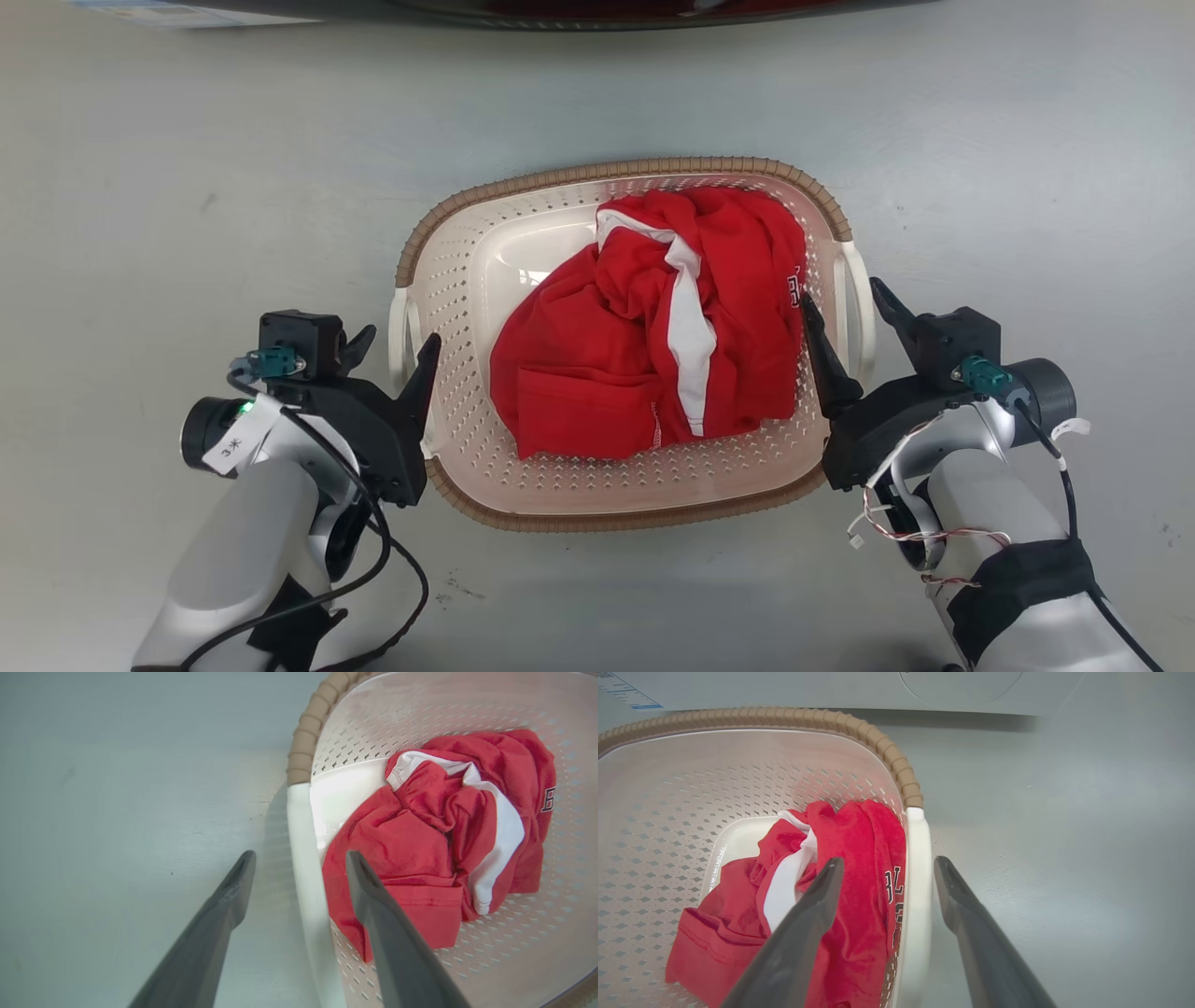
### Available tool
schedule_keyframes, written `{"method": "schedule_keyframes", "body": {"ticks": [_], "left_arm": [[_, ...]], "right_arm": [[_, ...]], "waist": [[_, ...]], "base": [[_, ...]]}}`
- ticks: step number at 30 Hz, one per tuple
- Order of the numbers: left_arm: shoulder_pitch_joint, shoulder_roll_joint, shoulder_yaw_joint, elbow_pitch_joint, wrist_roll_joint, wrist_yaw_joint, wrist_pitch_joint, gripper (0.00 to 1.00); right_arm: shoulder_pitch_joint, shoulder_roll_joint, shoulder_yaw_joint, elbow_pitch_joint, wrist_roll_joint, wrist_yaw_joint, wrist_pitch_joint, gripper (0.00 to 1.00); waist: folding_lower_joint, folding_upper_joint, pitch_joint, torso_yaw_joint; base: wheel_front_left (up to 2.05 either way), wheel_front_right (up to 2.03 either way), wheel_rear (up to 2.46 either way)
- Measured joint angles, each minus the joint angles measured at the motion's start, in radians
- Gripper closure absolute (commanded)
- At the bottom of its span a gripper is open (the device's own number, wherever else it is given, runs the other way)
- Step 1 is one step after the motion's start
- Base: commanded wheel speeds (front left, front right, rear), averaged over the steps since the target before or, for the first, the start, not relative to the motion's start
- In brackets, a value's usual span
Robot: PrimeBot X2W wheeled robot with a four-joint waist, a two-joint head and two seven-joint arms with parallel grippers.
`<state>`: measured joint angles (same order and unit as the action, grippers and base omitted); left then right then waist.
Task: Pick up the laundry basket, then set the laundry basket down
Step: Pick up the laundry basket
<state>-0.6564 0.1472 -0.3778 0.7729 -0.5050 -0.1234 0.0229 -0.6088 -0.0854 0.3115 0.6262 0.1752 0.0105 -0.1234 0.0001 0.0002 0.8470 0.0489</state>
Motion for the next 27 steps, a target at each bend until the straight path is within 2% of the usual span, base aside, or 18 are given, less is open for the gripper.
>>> {"method": "schedule_keyframes", "body": {"ticks": [10, 11, 12, 13, 14, 27], "left_arm": [[-0.075, -0.017, -0.020, 0.091, -0.019, -0.005, -0.008, 0.00], [-0.080, -0.018, -0.021, 0.100, -0.030, -0.007, -0.008, 0.16], [-0.084, -0.020, -0.021, 0.108, -0.038, -0.007, -0.008, 0.60], [-0.090, -0.022, -0.025, 0.117, -0.043, -0.007, -0.008, 1.00], [-0.096, -0.023, -0.029, 0.123, -0.043, -0.007, -0.008, 1.00], [-0.122, -0.030, -0.084, 0.176, -0.097, -0.007, -0.015, 1.00]], "right_arm": [[-0.050, 0.003, 0.004, 0.092, 0.002, 0.009, 0.023, 0.00], [-0.054, 0.003, 0.004, 0.099, 0.002, 0.009, 0.026, 0.00], [-0.060, 0.003, 0.004, 0.106, 0.005, 0.013, 0.026, 0.47], [-0.065, 0.003, 0.005, 0.113, 0.006, 0.016, 0.027, 0.98], [-0.071, 0.004, 0.005, 0.122, 0.008, 0.018, 0.030, 1.00], [-0.108, 0.006, 0.005, 0.198, 0.033, 0.043, 0.036, 1.00]], "waist": [[-0.0001, -0.0002, 0.017, 0.003], [-0.0001, -0.0003, 0.018, 0.004], [-0.0001, -0.0003, 0.019, 0.004], [0.0000, -0.0002, 0.020, 0.005], [0.0000, -0.0002, 0.021, 0.005], [-0.0001, -0.0003, 0.015, 0.010]], "base": [[0.00, 0.00, 0.00], [0.00, 0.00, 0.00], [0.00, 0.00, 0.00], [0.00, 0.00, 0.00], [0.00, 0.00, 0.00], [0.00, 0.00, 0.00]]}}
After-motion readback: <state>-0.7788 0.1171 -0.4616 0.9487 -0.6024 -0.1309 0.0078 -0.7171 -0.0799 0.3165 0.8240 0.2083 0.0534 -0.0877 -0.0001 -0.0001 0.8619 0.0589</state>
